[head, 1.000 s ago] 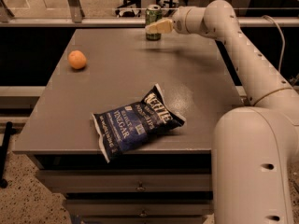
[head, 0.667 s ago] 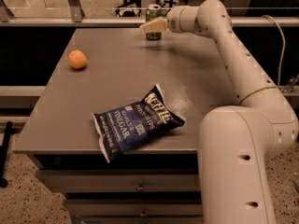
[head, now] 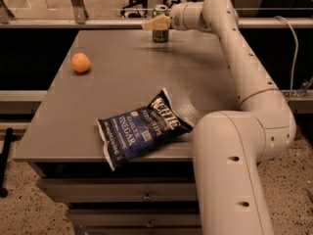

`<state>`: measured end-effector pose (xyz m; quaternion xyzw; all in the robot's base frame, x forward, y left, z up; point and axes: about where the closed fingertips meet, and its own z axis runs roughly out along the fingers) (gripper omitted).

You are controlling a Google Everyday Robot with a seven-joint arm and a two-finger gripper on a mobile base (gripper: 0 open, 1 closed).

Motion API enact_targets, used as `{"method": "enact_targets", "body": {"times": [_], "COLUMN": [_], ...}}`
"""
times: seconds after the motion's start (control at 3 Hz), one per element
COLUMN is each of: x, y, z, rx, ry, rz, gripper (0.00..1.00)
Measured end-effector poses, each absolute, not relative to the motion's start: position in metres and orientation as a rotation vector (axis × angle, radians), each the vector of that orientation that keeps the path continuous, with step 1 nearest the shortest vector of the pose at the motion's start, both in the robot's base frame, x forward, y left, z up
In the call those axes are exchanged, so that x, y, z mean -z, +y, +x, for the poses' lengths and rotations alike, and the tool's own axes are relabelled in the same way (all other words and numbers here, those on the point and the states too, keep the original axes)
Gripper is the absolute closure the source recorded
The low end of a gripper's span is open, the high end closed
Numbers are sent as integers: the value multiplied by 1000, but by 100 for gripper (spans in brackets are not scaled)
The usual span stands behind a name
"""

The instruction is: Knock green can over

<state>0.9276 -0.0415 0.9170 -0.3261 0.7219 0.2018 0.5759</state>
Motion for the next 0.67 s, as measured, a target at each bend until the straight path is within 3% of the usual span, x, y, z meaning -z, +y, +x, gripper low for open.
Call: {"method": "enact_targets", "body": {"times": [0.67], "x": [-928], "y": [-33], "z": [915], "rx": [-521], "ry": [1710], "rz": [-788], "gripper": [61]}}
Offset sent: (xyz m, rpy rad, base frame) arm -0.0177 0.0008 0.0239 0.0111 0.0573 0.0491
